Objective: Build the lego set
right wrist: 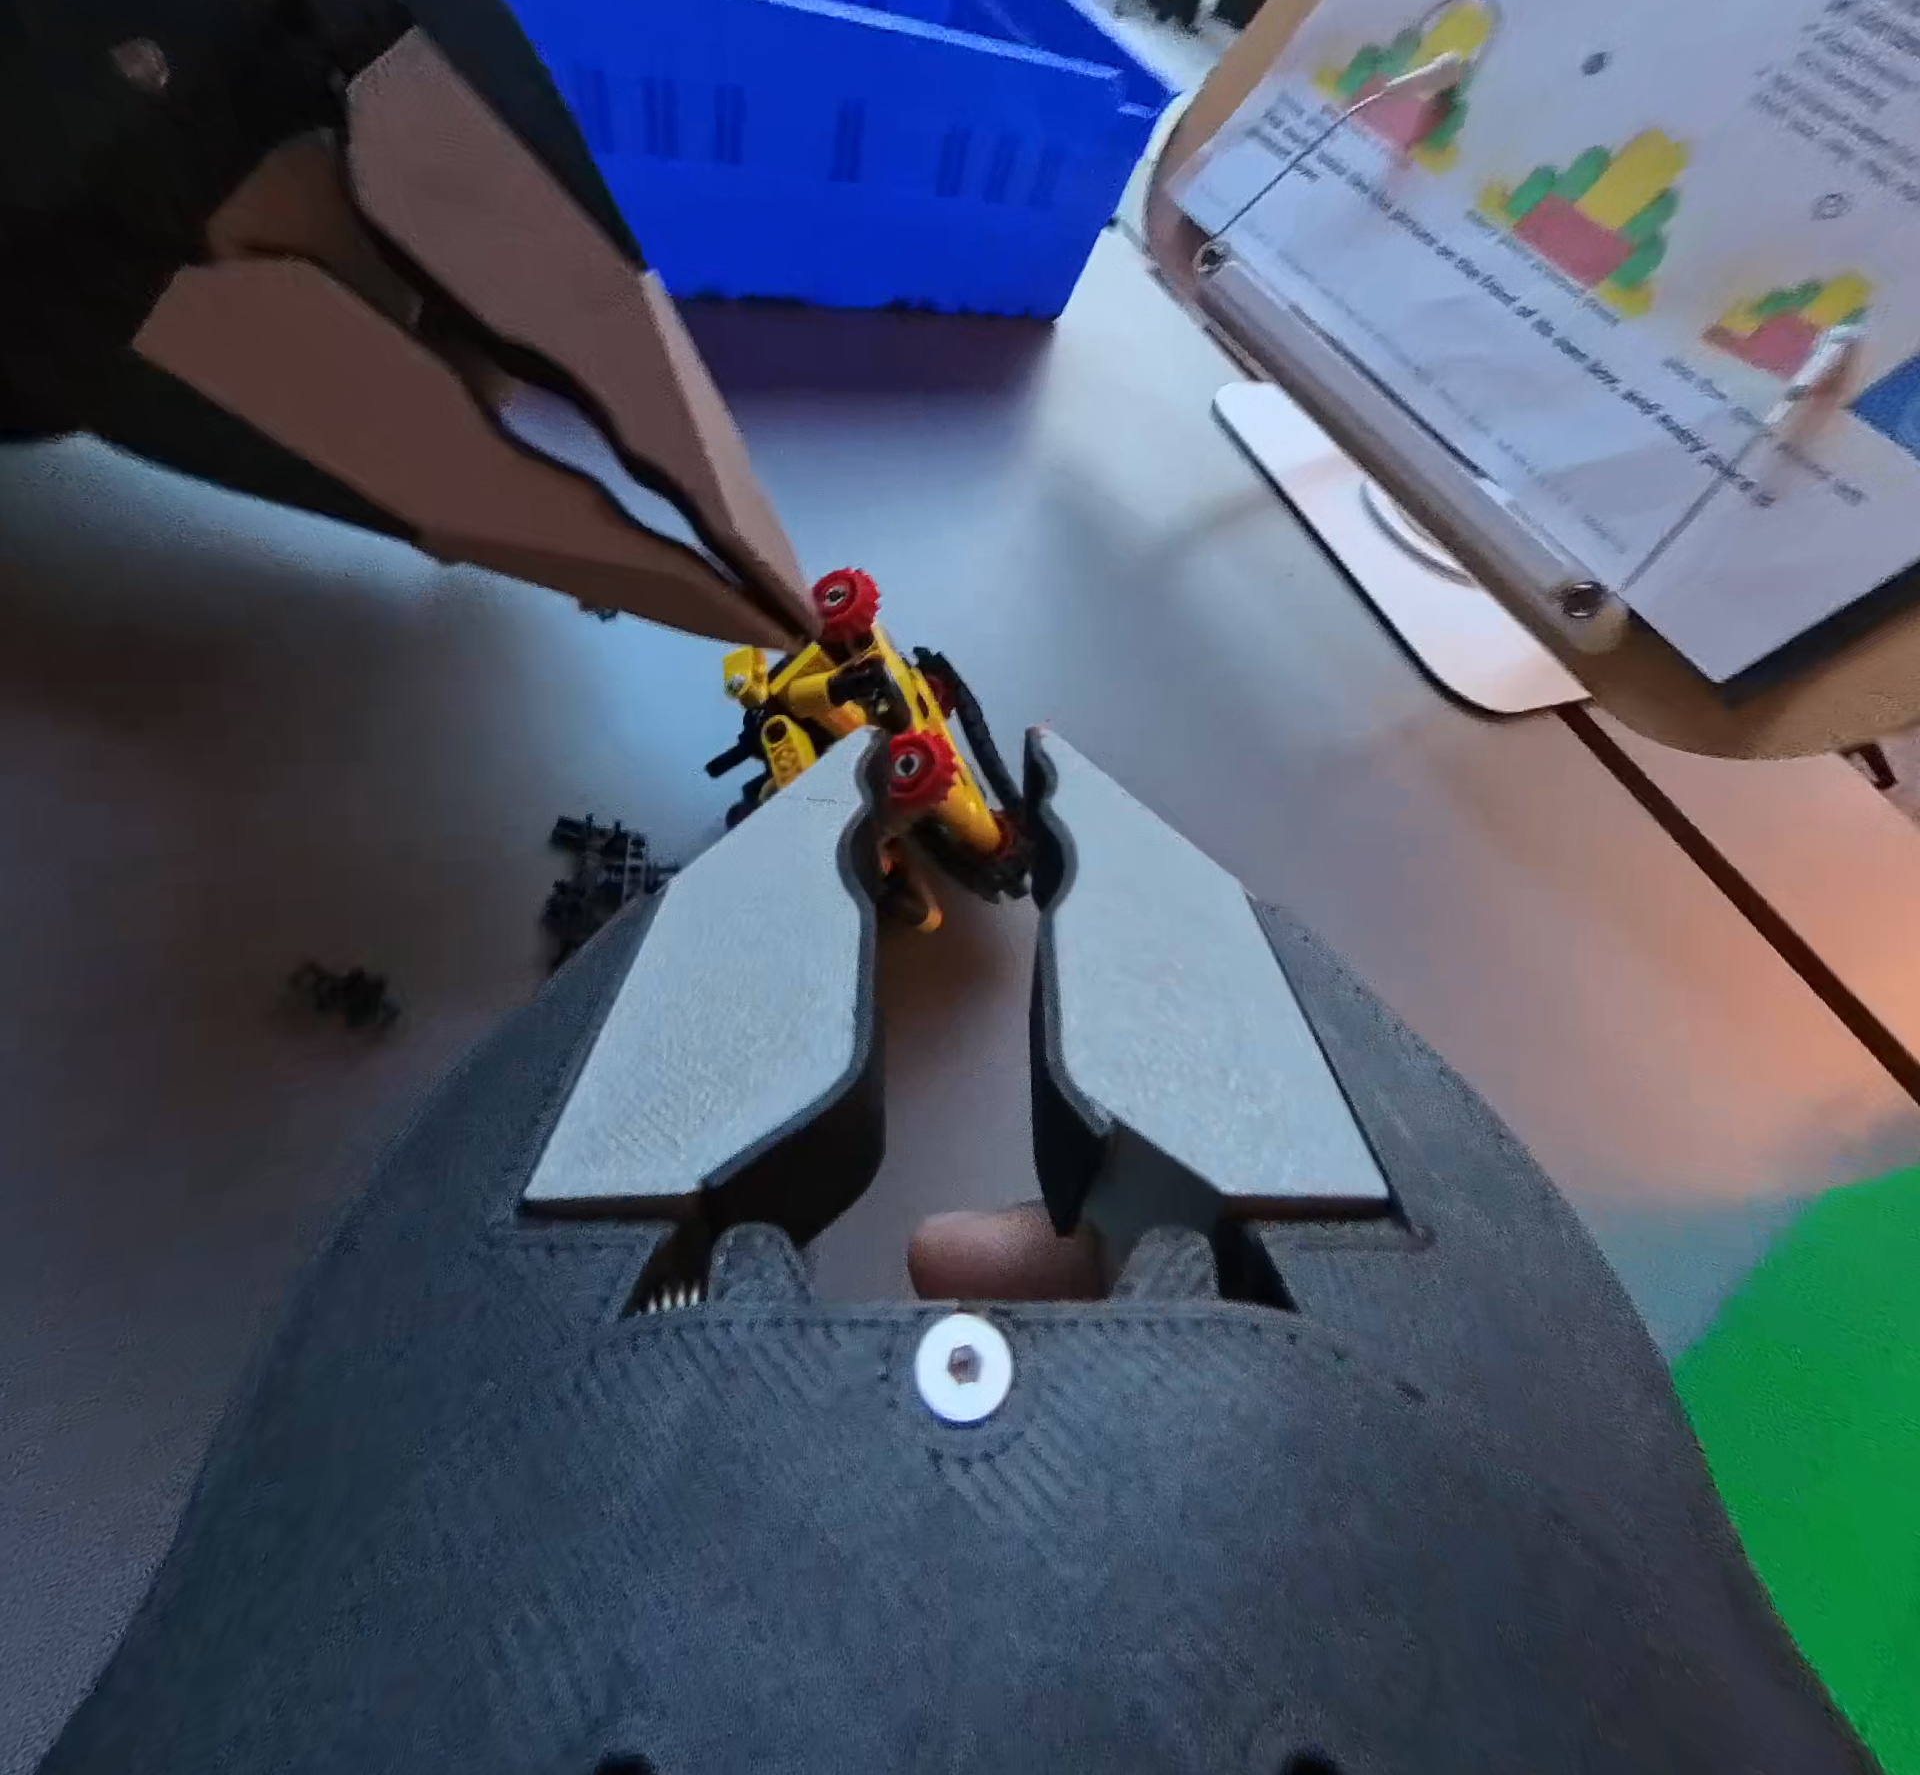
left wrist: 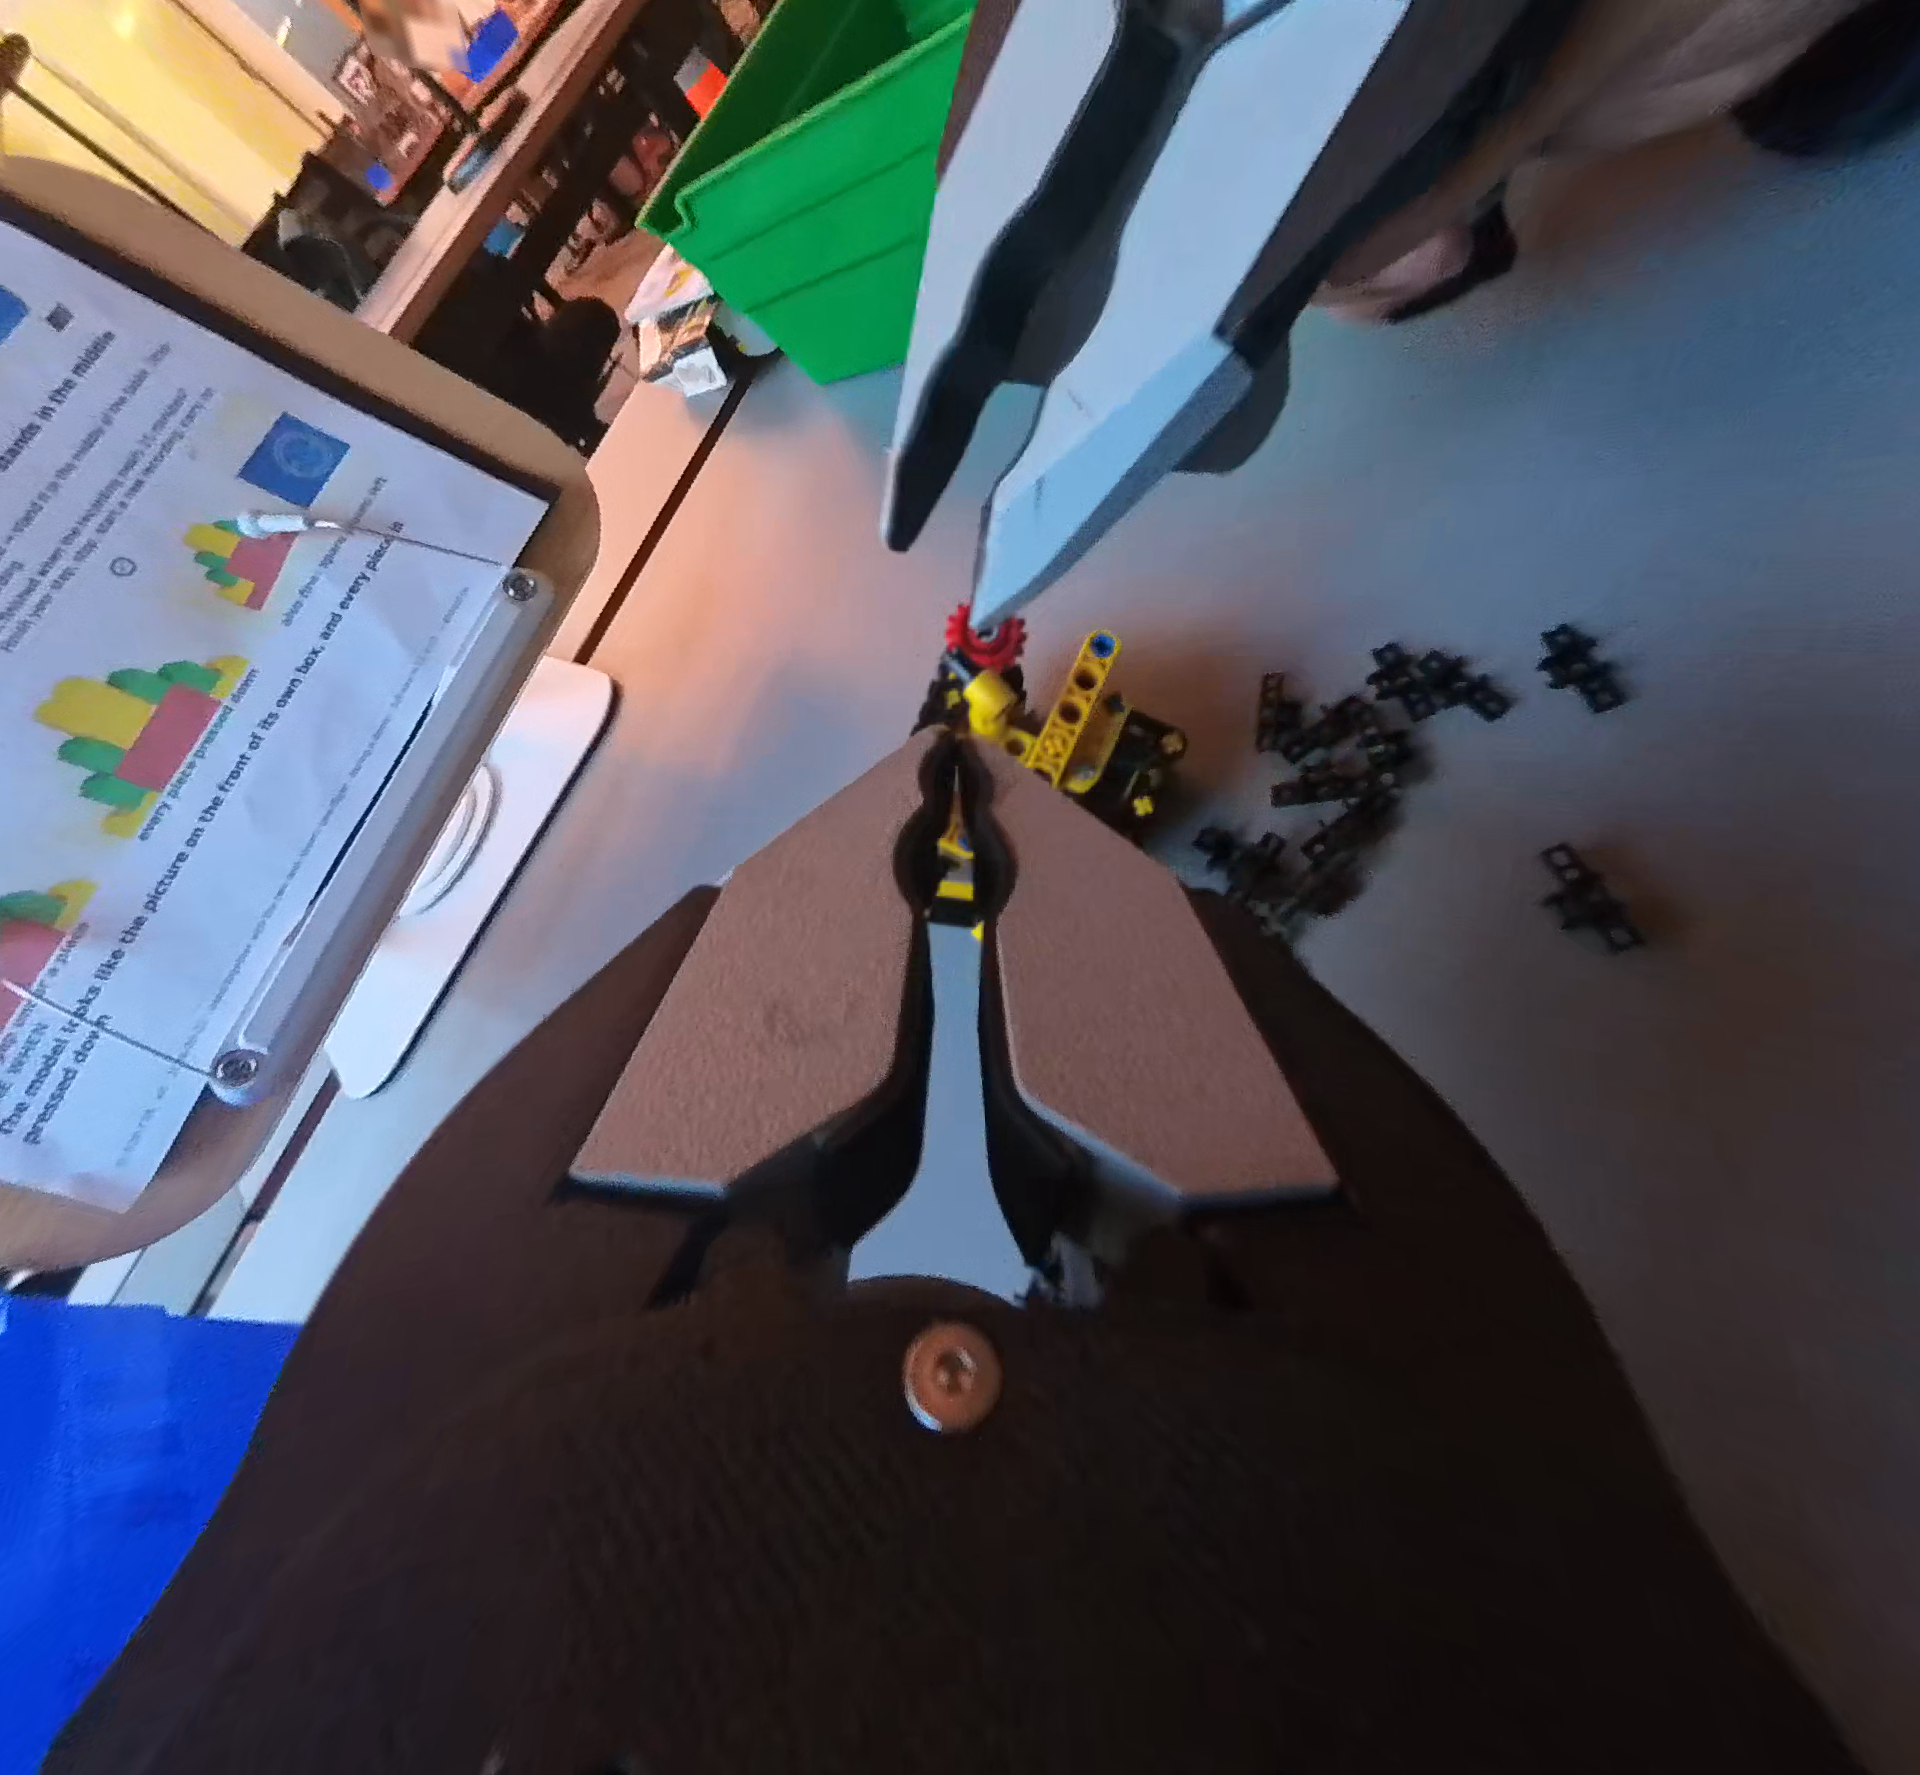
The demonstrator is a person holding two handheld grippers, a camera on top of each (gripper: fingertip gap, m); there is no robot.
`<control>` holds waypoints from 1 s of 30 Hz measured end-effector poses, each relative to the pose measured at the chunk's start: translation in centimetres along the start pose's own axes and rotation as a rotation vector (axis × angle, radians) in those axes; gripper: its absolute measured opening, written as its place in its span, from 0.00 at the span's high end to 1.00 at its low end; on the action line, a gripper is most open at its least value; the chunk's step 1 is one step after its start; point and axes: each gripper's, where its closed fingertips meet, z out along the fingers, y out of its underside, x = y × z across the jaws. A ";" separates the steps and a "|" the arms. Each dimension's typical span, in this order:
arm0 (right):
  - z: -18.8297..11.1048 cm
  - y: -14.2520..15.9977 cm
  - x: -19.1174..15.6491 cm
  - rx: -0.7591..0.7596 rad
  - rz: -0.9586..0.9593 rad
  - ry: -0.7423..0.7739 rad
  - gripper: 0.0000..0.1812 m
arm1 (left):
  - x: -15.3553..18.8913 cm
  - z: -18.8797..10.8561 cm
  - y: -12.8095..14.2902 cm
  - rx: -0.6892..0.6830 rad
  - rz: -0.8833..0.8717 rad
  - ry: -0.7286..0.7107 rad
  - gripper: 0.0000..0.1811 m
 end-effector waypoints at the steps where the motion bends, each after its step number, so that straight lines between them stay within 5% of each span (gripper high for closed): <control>1: 0.2 0.4 -0.2 -0.025 -0.020 -0.017 0.88 | -0.1 0.1 0.3 -0.014 0.004 -0.006 1.00; 14: 0.7 0.9 -1.6 -0.092 -0.110 0.005 0.92 | 0.5 1.1 0.2 0.006 -0.142 0.045 0.95; 17: 0.6 1.3 -2.2 -0.108 -0.120 -0.017 1.00 | -0.4 1.0 0.8 -0.026 -0.145 0.016 0.96; 22: 0.6 1.2 -2.6 -0.109 -0.048 -0.046 0.89 | -0.6 0.9 1.1 -0.016 -0.188 0.047 0.97; 30: 0.4 -2.3 -1.8 0.078 0.525 -0.242 0.98 | -0.5 1.1 0.8 0.021 -0.134 0.042 0.97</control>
